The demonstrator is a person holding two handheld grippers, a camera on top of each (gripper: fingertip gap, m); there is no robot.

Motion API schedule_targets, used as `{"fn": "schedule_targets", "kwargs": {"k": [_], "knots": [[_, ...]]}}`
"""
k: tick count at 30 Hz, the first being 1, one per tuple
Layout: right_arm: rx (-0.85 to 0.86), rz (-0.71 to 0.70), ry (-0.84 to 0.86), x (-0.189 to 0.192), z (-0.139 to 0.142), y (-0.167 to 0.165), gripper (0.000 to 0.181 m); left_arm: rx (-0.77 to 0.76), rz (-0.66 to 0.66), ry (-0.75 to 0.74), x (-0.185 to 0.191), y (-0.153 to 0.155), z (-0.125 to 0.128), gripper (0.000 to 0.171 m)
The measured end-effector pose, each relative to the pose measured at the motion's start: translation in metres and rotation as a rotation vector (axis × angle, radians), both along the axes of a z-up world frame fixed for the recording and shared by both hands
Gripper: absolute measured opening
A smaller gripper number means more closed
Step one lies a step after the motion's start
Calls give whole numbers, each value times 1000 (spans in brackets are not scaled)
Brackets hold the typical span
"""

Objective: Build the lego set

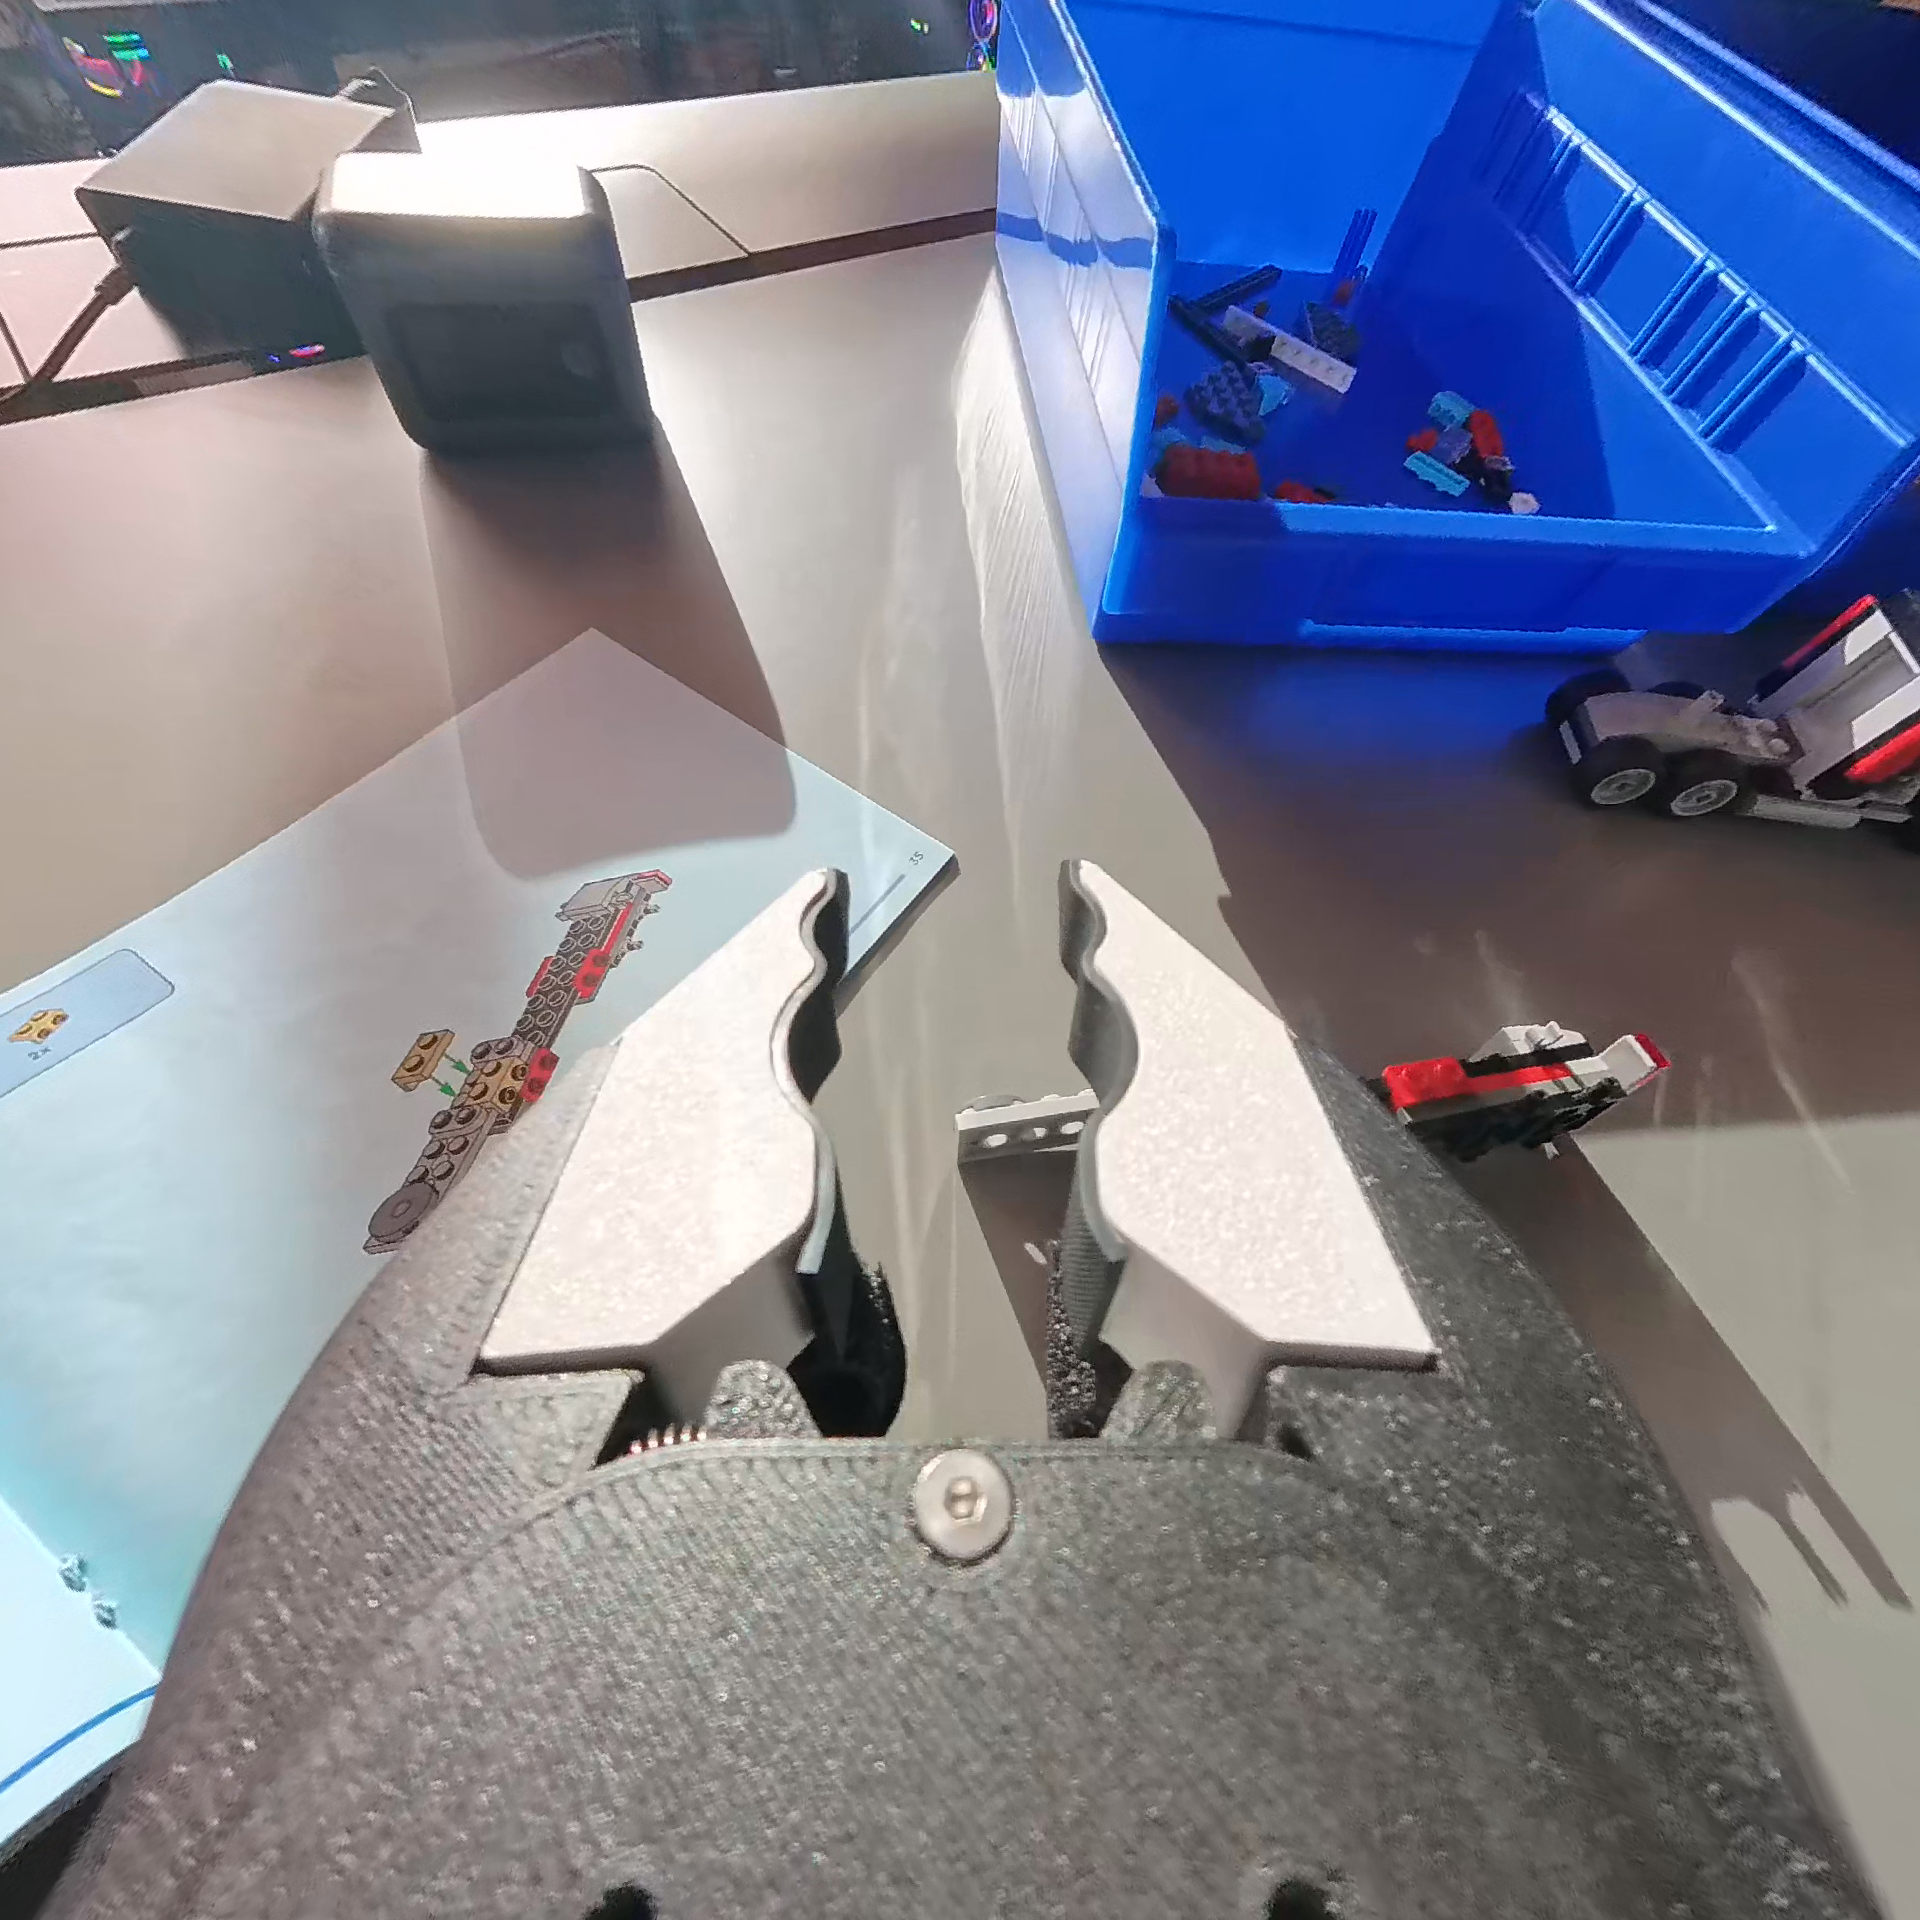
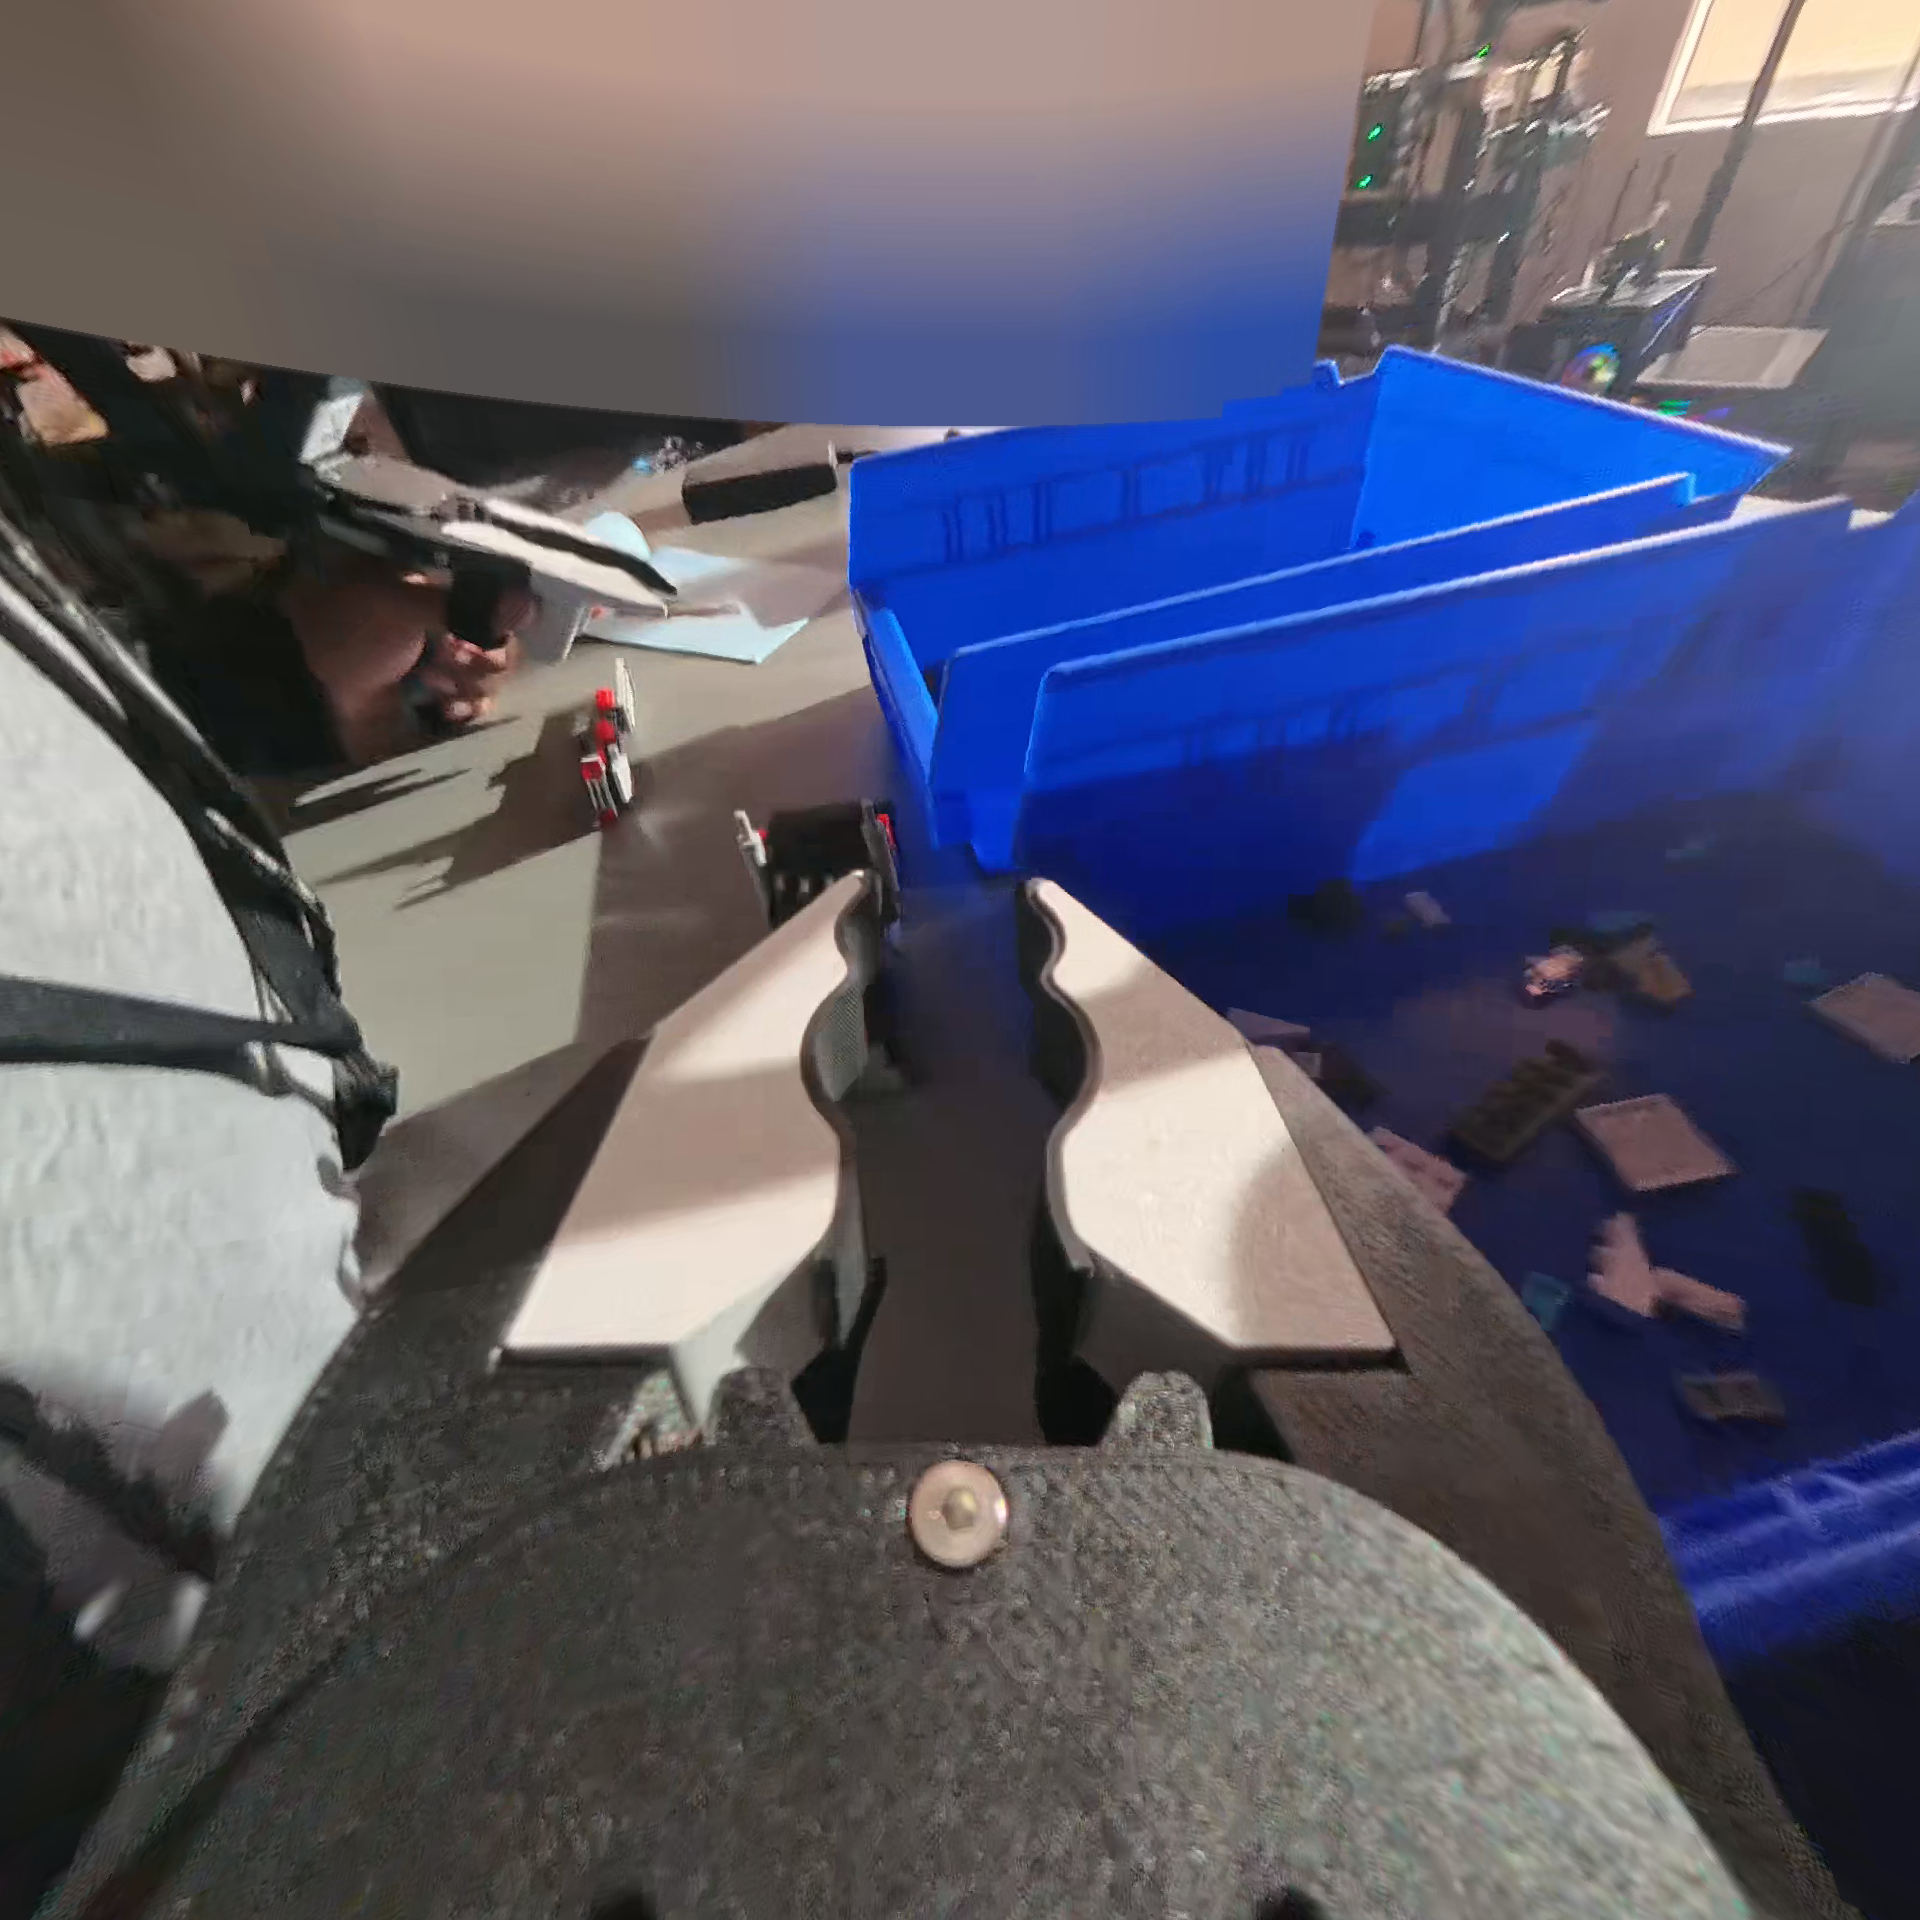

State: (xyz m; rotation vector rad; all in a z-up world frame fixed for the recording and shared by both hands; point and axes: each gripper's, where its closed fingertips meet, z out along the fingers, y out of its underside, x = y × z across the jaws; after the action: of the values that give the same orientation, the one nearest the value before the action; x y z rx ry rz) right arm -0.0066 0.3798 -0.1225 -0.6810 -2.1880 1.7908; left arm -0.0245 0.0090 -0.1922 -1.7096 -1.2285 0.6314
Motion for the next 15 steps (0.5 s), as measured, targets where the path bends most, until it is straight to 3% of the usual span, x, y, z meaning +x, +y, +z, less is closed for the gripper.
{"fn": "schedule_targets", "kwargs": {"k": [5, 10, 15], "knots": [[-92, 29, -67, -6, 0, -8, 28, 23, 20, 58, 2, -4, 10, 41], [-172, -84, -90, -13, -22, -28, 27, 58, 45, 64, 12, -6, 12, 41], [-174, -202, -38, -22, -18, -24, 25, 121, 40, 99, 18, -8, 20, 41]]}}
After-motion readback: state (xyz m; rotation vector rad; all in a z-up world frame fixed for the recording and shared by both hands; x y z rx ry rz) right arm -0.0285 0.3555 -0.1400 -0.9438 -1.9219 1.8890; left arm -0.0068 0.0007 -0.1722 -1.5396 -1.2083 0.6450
